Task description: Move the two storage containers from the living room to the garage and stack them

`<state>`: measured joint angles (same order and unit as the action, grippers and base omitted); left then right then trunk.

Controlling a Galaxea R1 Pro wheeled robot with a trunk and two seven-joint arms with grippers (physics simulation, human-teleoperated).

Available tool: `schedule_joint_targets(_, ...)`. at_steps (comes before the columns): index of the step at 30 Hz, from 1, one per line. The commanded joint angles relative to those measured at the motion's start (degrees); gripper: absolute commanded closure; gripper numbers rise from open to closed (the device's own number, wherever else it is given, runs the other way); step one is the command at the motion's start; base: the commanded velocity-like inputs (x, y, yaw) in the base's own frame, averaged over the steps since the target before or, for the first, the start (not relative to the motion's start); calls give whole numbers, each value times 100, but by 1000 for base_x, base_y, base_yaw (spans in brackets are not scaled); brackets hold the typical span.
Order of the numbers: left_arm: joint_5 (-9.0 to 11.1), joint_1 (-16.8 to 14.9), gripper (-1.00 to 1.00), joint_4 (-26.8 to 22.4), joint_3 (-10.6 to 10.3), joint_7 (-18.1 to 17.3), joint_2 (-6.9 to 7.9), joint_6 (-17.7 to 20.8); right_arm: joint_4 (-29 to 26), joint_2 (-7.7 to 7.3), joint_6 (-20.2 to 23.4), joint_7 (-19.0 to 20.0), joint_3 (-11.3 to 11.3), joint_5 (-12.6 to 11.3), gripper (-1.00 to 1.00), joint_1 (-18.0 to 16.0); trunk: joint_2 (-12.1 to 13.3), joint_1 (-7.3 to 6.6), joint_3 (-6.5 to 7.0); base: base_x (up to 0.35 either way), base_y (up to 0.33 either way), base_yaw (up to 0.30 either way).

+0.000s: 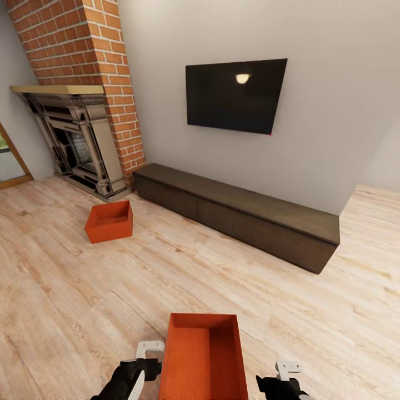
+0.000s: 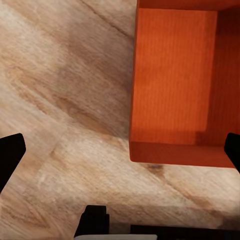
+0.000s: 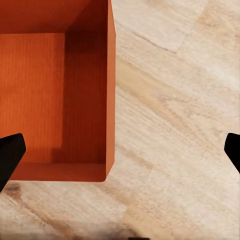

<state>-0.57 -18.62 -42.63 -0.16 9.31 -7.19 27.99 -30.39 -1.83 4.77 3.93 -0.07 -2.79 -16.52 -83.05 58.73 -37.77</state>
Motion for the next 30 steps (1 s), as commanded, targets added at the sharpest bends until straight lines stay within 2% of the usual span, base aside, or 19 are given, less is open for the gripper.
schedule_joint_targets(1, -5, -1, -100, -7, -2, 18, -2, 31, -11, -2, 33, 20, -1, -29, -100, 0, -3, 0, -15, 0, 0, 0)
schedule_joint_targets(11, -13, -1, -100, 4, 6, 15, -45, 33, -11, -2, 16, 20, -1, -20, -100, 0, -3, 0, -107, 0, 0, 0)
schedule_joint_targets(17, -26, -1, -100, 13, 0, 14, -140, 76, -11, -2, 15, 20, -1, -20, -100, 0, -3, 0, -156, 0, 0, 0)
schedule_joint_targets(30, -40, -1, -100, 9, -2, 18, -150, 34, -10, -2, 15, 20, -1, -20, -100, 0, -3, 0, -273, 0, 0, 0)
